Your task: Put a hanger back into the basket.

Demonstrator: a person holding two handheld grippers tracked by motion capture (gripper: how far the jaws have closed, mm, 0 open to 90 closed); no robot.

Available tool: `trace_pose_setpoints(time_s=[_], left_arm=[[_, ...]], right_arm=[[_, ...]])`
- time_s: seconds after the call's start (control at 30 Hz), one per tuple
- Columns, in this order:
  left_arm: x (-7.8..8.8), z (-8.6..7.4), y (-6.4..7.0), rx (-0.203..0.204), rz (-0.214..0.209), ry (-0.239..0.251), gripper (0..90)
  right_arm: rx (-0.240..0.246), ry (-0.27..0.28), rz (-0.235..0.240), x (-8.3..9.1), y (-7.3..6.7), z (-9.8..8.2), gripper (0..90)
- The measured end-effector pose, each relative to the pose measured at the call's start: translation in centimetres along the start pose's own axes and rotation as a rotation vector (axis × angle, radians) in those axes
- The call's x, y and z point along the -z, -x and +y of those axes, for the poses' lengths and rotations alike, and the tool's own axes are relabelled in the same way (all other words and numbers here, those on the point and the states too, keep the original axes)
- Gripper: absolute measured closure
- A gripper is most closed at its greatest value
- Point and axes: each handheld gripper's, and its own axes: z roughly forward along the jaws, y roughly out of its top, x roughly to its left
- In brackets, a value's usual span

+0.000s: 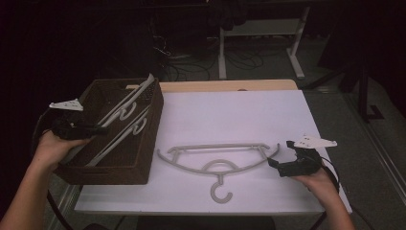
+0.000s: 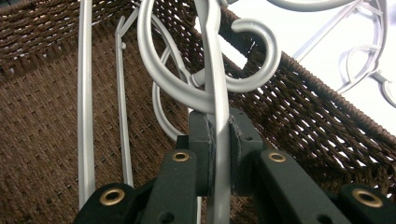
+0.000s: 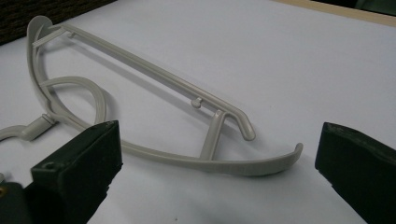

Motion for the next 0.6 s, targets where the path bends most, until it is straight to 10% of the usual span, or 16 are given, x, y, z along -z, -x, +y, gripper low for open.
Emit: trace_pose_setpoints(time_s=[0.47, 0.6], left_arm=[[-1.7, -1.9, -1.5, 0.05, -0.014, -0.055, 81.7], [-2.6, -2.5, -2.0, 0.044, 0.071, -0.073, 71.0]], right_arm=[[0.004, -0.005, 0.002, -0.2, -0.1, 0.0, 0.3], [0.004, -0.004, 0.002, -0.2, -0.1, 0.0, 0.3]])
